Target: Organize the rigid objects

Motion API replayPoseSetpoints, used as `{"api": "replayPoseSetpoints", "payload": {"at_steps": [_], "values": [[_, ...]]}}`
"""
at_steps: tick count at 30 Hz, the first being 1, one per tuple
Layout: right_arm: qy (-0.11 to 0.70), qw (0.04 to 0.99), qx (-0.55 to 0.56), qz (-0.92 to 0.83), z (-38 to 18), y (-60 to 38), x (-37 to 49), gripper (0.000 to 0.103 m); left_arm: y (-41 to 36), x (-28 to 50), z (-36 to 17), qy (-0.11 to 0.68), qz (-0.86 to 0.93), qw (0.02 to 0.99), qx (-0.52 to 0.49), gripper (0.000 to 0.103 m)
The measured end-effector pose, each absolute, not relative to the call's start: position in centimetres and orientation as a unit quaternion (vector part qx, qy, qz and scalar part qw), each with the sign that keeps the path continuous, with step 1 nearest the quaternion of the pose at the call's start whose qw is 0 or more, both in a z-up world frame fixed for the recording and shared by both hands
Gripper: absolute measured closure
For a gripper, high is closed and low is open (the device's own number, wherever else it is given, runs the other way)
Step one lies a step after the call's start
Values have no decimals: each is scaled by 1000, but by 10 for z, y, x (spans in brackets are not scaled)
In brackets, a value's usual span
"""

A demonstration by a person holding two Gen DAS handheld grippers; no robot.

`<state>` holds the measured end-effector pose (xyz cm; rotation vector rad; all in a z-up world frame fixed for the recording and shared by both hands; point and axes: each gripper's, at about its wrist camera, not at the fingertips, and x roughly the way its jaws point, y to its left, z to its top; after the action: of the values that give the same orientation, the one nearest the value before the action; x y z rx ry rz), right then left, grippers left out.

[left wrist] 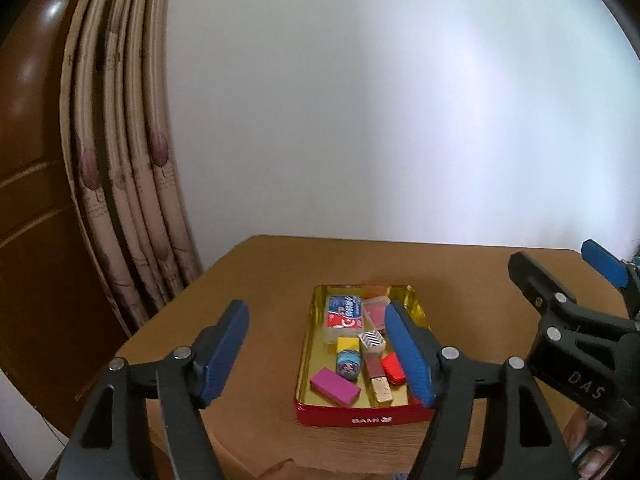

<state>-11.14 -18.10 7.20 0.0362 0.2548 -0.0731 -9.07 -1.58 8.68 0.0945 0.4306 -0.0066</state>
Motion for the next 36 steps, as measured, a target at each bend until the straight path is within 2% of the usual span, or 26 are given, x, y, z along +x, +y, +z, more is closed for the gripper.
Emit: {"api": "replayPoseSetpoints", "payload": {"at_steps": [2,4,5,17,36], "values": [[129,991,19,-36,72,-181,-111,1,-16,-89,87,210,6,976,52,30],[130,991,16,-36,72,-180,-112,1,-15,-86,87,210,11,976,63,20],[130,991,15,-37,72,-180,-112,1,-15,-83,86,217,10,974,64,19],[122,992,10,-33,78,-177,-118,1,1,-77,76,264,-34,964,-17,19],[157,987,-6,-41,60,-173,-104,1,-2,-72,64,279,-21,960,-14,19]]}}
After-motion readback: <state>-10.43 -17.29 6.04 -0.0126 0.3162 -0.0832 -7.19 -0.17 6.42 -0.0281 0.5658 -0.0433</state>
